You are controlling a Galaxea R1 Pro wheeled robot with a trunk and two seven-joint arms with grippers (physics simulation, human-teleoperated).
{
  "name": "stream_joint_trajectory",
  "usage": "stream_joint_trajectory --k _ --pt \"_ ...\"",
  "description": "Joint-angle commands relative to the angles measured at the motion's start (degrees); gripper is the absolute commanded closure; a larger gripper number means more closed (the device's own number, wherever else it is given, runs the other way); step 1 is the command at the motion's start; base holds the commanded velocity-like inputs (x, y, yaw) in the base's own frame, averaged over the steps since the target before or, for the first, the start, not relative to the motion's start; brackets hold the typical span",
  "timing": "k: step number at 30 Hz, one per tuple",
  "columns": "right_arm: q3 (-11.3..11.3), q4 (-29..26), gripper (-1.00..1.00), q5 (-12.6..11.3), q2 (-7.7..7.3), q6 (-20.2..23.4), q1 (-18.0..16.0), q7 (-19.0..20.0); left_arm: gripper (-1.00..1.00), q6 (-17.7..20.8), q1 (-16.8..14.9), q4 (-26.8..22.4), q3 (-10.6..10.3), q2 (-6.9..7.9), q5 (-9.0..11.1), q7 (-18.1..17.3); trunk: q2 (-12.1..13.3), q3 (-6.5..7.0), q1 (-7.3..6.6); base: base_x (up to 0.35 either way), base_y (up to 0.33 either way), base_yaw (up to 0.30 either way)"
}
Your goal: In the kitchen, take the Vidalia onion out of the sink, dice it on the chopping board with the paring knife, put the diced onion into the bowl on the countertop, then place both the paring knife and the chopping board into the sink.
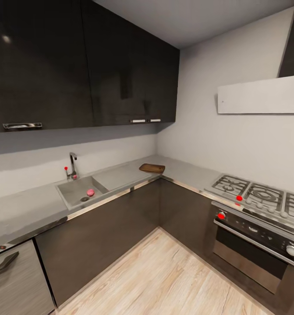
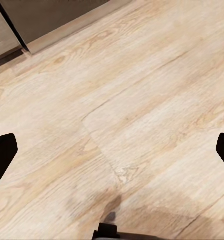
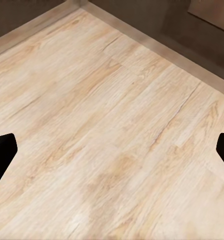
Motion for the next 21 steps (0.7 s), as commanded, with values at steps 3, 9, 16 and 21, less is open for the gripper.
stream_joint_trajectory --k 3,9,16,21 --pt "0.0 0.0 -1.00 0.0 0.01 -0.2 0.0 -0.2 -1.00 -0.1 0.0 -0.1 0.0 -0.01 0.1 0.0 1.1 0.46 -0.65 0.000 0.000 0.000" --pt "0.0 0.0 -1.00 0.0 0.01 -0.2 0.0 -0.2 -1.00 -0.1 0.0 -0.1 0.0 -0.01 0.1 0.0 3.6 1.53 -1.97 0.000 0.000 0.000" --pt "0.0 0.0 -1.00 0.0 0.01 -0.2 0.0 -0.2 -1.00 0.0 0.0 -0.1 0.0 -0.01 0.1 0.0 6.4 2.79 -3.50 0.000 0.000 0.000" --pt "0.0 0.0 -1.00 0.0 0.01 -0.2 0.0 -0.2 -1.00 0.0 0.0 -0.1 0.0 -0.01 0.1 0.0 8.4 3.69 -4.60 0.000 0.000 0.000"
